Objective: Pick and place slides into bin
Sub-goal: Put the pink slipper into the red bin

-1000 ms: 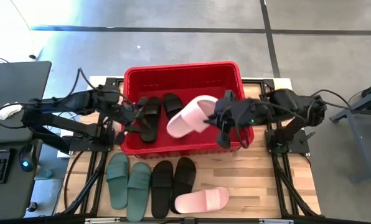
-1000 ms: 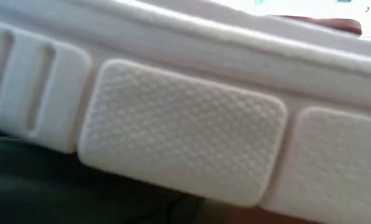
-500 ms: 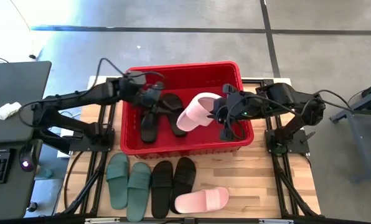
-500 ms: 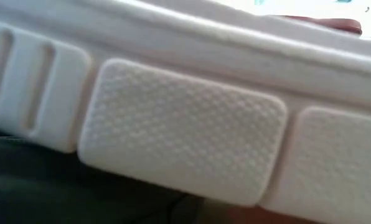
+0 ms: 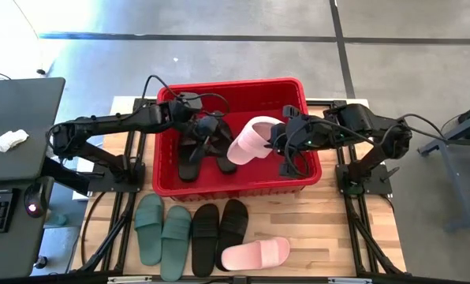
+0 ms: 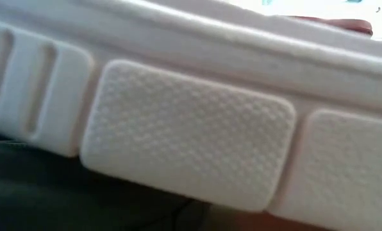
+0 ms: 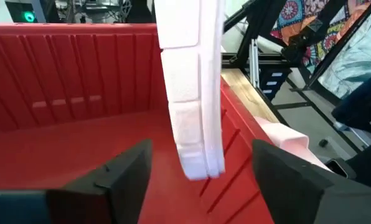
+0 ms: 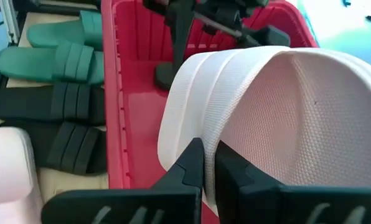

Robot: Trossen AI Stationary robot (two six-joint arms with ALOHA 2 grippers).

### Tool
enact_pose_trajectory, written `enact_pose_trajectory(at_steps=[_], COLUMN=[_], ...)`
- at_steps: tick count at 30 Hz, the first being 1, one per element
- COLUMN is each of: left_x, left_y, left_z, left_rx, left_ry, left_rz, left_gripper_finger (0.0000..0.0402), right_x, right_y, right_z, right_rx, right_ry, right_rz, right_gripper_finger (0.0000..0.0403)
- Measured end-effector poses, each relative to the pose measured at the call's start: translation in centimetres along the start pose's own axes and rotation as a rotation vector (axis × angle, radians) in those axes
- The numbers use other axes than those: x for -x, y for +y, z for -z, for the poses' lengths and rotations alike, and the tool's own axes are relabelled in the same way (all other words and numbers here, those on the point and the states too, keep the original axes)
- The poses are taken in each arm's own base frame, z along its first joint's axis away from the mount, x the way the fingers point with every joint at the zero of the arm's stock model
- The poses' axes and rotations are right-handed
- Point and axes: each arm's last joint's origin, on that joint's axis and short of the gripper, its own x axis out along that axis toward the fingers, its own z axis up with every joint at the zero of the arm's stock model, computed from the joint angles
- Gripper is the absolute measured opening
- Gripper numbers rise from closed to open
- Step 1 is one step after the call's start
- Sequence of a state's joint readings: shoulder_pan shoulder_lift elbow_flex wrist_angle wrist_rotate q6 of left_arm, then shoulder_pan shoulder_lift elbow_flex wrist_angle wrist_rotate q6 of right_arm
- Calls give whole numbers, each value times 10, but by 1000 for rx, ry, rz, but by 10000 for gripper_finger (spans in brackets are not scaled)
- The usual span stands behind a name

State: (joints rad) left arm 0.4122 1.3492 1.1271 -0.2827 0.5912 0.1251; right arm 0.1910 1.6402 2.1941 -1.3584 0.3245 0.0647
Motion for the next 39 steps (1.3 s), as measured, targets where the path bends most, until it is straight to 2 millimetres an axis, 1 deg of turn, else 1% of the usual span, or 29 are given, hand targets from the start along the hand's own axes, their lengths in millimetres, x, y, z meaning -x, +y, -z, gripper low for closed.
enact_pose_trajectory(at_steps=[3,6,9,12,15,18,21,26,27,34,36,39], left_x=[-5,-9,-8,-8,-8,-8,-8,-8,-8,-8,-8,-8], left_y=[4,6,6,6,6,5,5,6,6,7,7,8], left_z=[3,5,2,-2,-4,-4,-4,-4,-4,-5,-5,-5], left_rx=[14,37,34,42,87,101,110,119,119,118,118,118], left_ry=[20,27,-3,-40,-60,-59,-60,-60,-61,-63,-63,-63], left_rz=[-19,-18,-7,-8,6,22,23,22,21,-26,-40,-65], left_gripper_finger=[283,294,295,285,262,222,167,62,51,51,51,51], right_x=[0,0,-4,-11,-18,-23,-26,-26,-26,-26,-26,-25], right_y=[0,0,-3,-5,-6,-8,-10,-11,-11,-11,-12,-13], right_z=[-3,-5,-5,-6,-8,-8,-8,-8,-8,-8,-8,-8], right_rx=[10,26,21,17,30,32,27,25,25,19,19,12], right_ry=[-25,-45,-37,-23,-11,4,10,9,9,13,12,7], right_rz=[-6,-11,-2,1,7,0,-9,-6,-7,17,39,50], right_gripper_finger=[0,0,0,0,0,0,0,0,0,5,16,42])
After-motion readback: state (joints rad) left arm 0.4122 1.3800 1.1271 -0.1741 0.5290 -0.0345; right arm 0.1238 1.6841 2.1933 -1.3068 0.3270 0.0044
